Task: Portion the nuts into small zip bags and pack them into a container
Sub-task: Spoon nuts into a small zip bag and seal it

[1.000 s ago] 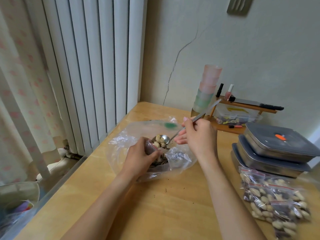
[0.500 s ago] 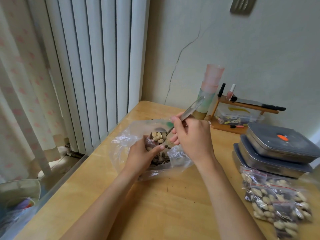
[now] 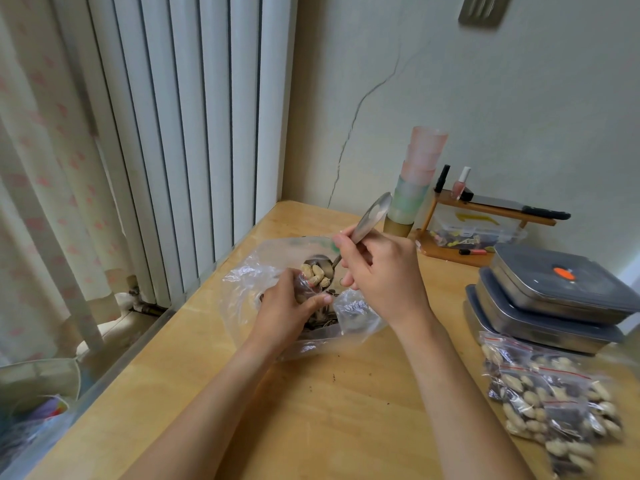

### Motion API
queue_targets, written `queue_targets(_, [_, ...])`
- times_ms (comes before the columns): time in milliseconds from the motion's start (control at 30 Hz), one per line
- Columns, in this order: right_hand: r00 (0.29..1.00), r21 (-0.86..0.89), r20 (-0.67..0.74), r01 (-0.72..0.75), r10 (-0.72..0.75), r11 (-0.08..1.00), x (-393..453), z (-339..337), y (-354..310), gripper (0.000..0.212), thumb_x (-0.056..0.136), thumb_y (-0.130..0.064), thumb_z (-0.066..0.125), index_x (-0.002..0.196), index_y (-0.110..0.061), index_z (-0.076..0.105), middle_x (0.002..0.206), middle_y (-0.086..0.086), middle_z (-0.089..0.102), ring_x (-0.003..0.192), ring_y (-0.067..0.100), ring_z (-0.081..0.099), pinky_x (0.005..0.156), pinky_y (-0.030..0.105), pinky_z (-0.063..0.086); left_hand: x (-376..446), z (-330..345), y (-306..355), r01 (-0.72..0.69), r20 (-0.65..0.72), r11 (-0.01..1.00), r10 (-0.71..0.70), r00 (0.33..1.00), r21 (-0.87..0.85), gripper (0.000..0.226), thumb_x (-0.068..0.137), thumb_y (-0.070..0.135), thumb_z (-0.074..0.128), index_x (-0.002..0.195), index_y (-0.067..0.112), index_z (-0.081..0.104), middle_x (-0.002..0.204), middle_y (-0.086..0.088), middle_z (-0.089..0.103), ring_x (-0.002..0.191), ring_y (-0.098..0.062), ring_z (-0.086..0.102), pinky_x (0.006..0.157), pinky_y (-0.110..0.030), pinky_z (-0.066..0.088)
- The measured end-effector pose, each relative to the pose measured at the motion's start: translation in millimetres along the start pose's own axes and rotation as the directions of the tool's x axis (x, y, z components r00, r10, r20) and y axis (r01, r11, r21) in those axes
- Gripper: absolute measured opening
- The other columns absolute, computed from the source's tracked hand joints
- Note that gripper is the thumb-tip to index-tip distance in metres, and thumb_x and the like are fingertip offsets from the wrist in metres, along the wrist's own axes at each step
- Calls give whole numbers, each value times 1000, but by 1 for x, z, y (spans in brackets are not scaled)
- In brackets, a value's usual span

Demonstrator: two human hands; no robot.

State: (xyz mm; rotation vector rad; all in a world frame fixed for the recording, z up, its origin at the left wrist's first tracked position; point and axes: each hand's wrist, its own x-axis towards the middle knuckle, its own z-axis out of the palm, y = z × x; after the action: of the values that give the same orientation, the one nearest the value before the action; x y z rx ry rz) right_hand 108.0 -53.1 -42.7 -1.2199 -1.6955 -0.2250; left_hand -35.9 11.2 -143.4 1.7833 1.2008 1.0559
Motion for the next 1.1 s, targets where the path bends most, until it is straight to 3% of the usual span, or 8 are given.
queue_targets(100, [1000, -9, -22, 3, -3, 1000, 0, 1, 1, 15, 103, -17, 64, 93, -9, 72, 58, -3, 65, 51, 6, 66, 52, 33, 57, 0, -1, 1, 3, -12, 1000, -3, 1000, -31, 46, 80, 47, 81, 110, 24, 54, 91, 13, 70, 83, 6, 63, 67, -16, 44])
queue_targets(233, [999, -18, -38, 17, -18, 1000, 0, 0, 3, 15, 102, -15, 65, 90, -9, 71, 57, -2, 65, 52, 6, 67, 51, 34, 56, -2, -2, 5, -7, -26, 1000, 7, 1000, -19, 32, 82, 45, 80, 89, 32, 51, 86, 13, 67, 83, -2, 63, 73, -28, 49])
queue_targets(367, [999, -18, -41, -13, 12, 1000, 0, 0, 5, 16, 103, -16, 65, 89, -9, 70, 58, -3, 64, 52, 6, 67, 51, 34, 56, -2, -3, 4, -6, -30, 1000, 5, 1000, -17, 31, 82, 45, 80, 86, 35, 50, 88, 13, 69, 87, -4, 65, 80, -33, 53])
queue_targets(633, [1000, 2, -19, 6, -6, 1000, 0, 2, 3, 14, 101, -15, 66, 90, -9, 71, 57, -2, 64, 49, 6, 66, 51, 35, 56, -1, 1, -1, -19, -31, 999, 19, 999, -27, 41, 82, 43, 81, 105, 24, 54, 85, 10, 68, 79, -2, 63, 66, -25, 44])
queue_targets(900, [983, -35, -86, 161, -163, 986, 1, 3, -2, 16, 100, -15, 65, 90, -5, 73, 58, 1, 63, 50, 14, 64, 52, 37, 53, -2, 0, 1, -25, -46, 998, 23, 999, -54, 27, 85, 42, 78, 92, 37, 52, 87, 12, 69, 85, 1, 63, 72, -23, 48])
queue_targets(1000, [975, -53, -111, 186, -191, 981, 1, 3, -1, 21, 100, -18, 63, 91, -3, 73, 61, 2, 65, 51, 16, 65, 51, 37, 52, -1, 0, 1, -20, -44, 998, 18, 999, -59, 27, 86, 42, 78, 95, 39, 52, 89, 12, 70, 87, -2, 66, 77, -23, 51])
queue_targets(1100, [976, -63, -111, 183, -189, 981, 1, 3, 0, 20, 101, -19, 64, 92, -4, 74, 61, 2, 65, 52, 16, 65, 52, 36, 53, -2, -1, 3, -16, -35, 997, 13, 999, -75, 32, 87, 41, 77, 100, 41, 48, 87, 18, 65, 84, 6, 60, 76, -17, 49])
